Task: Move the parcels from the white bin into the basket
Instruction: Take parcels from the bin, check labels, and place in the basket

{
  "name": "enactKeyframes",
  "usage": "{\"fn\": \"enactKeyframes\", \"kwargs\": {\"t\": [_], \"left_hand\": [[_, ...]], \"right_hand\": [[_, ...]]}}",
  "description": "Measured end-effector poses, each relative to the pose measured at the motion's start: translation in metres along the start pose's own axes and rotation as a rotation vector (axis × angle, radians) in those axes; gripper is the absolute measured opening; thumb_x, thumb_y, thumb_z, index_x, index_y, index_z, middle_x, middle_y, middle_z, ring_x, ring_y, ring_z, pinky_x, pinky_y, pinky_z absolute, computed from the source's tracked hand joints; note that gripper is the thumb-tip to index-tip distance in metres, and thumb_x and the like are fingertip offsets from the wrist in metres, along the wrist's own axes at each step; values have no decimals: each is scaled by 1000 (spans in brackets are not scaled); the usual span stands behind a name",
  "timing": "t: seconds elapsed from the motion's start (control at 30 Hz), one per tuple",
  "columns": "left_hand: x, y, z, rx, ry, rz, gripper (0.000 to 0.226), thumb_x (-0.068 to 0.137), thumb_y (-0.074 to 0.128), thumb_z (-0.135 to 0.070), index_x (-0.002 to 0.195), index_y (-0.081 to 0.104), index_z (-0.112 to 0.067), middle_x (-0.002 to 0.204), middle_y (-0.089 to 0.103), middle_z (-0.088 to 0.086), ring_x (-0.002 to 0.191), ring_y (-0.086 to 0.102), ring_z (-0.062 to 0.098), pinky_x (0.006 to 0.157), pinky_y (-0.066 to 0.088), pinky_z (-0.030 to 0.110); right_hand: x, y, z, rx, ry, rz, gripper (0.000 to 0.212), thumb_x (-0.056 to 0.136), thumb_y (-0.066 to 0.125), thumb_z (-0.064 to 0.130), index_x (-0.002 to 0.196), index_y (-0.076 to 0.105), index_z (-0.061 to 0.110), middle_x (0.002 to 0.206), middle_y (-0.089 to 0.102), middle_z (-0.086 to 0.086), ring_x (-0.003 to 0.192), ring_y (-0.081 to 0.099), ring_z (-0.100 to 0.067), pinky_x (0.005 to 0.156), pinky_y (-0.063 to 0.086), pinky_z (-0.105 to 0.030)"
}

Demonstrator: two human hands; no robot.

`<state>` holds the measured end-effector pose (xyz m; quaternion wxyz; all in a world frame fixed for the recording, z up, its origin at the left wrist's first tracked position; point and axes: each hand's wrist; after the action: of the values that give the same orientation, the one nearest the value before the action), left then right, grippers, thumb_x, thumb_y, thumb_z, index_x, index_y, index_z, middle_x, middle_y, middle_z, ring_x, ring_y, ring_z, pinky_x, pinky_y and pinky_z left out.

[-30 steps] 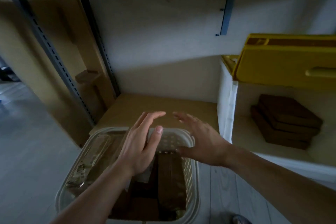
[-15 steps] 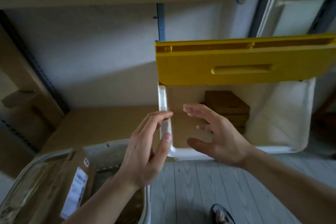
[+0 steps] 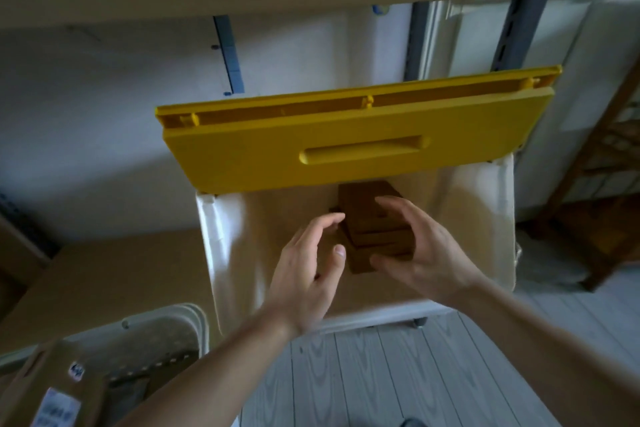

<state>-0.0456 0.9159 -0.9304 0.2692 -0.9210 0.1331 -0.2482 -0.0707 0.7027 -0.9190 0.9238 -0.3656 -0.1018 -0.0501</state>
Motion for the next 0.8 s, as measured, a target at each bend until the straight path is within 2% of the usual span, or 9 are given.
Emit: {"fn": "enactKeyframes", "kwargs": {"t": [0.07, 0.13, 0.2, 0.27, 0.37, 0.5, 0.57, 0.67, 0.8], "left_hand": [[21, 14, 6, -11, -57, 26, 39, 101, 51, -32, 139, 53, -26, 131, 57, -20, 118, 44, -24, 96, 31, -1], [44, 31, 16, -49, -149, 67, 36, 104, 53, -28, 140, 51, -27, 131, 57, -19, 117, 49, -17, 95, 33, 0], [68, 47, 30, -69, -239, 72, 41, 104, 54, -29, 144, 49, -25, 138, 57, -10, 126, 54, 3, 102, 44, 17], [90, 68, 44, -34, -335, 94, 49, 103, 55, -30, 149, 43, -21, 145, 55, 0, 132, 54, 20, 106, 48, 38], [115, 97, 68, 3, -505, 133, 57, 98, 58, -35, 150, 42, -15, 143, 55, 9, 131, 54, 32, 103, 48, 46], [124, 119, 98, -118, -563, 142, 68, 83, 54, -59, 142, 49, -27, 133, 63, 3, 118, 63, 29, 96, 54, 49], [125, 118, 95, -180, -569, 161, 63, 88, 53, -56, 146, 46, -30, 137, 61, 1, 118, 63, 27, 98, 53, 49], [127, 118, 88, -231, -578, 179, 62, 96, 48, -56, 153, 39, -34, 150, 49, 2, 128, 57, 29, 103, 51, 49], [135, 118, 72, -252, -634, 69, 41, 103, 55, -36, 137, 63, -14, 134, 64, 14, 118, 63, 33, 99, 53, 49]], "right_hand": [[15, 2, -13, -23, 50, 4, 83, 78, 87, 28, 150, 46, 29, 140, 58, 12, 130, 55, -8, 110, 46, -32], [36, 6, -27, -51, 136, 6, 82, 77, 85, 34, 149, 45, 30, 139, 54, 12, 128, 53, -8, 107, 46, -31], [55, 10, -41, -88, 208, -11, 84, 69, 78, 48, 145, 47, 32, 139, 55, 7, 129, 56, -17, 103, 51, -37], [74, 13, -57, -121, 284, 13, 80, 69, 71, 48, 144, 49, 30, 138, 60, -1, 131, 55, -28, 102, 51, -44], [98, 22, -77, -166, 312, 44, 80, 70, 62, 54, 145, 48, 30, 136, 61, 1, 130, 55, -33, 96, 50, -41], [112, 32, -83, -153, 371, 90, 81, 84, 65, 42, 157, 33, 28, 148, 50, -3, 137, 46, -30, 87, 42, -32], [112, 37, -83, -177, 328, 69, 74, 84, 65, 41, 152, 40, 28, 146, 54, -4, 133, 50, -29, 92, 48, -38], [110, 36, -77, -255, 303, 90, 56, 89, 67, 38, 141, 51, 25, 141, 60, -2, 129, 56, -31, 101, 46, -38], [105, 37, -62, -337, 245, 178, 29, 89, 70, 35, 116, 69, 24, 122, 69, 0, 116, 63, -26, 92, 49, -35]]}}
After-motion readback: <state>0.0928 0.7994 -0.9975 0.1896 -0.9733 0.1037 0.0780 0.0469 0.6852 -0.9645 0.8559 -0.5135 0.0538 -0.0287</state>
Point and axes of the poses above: each hand's wrist, its own x-axis towards the middle knuckle, its own y-axis out of the palm, z = x × y
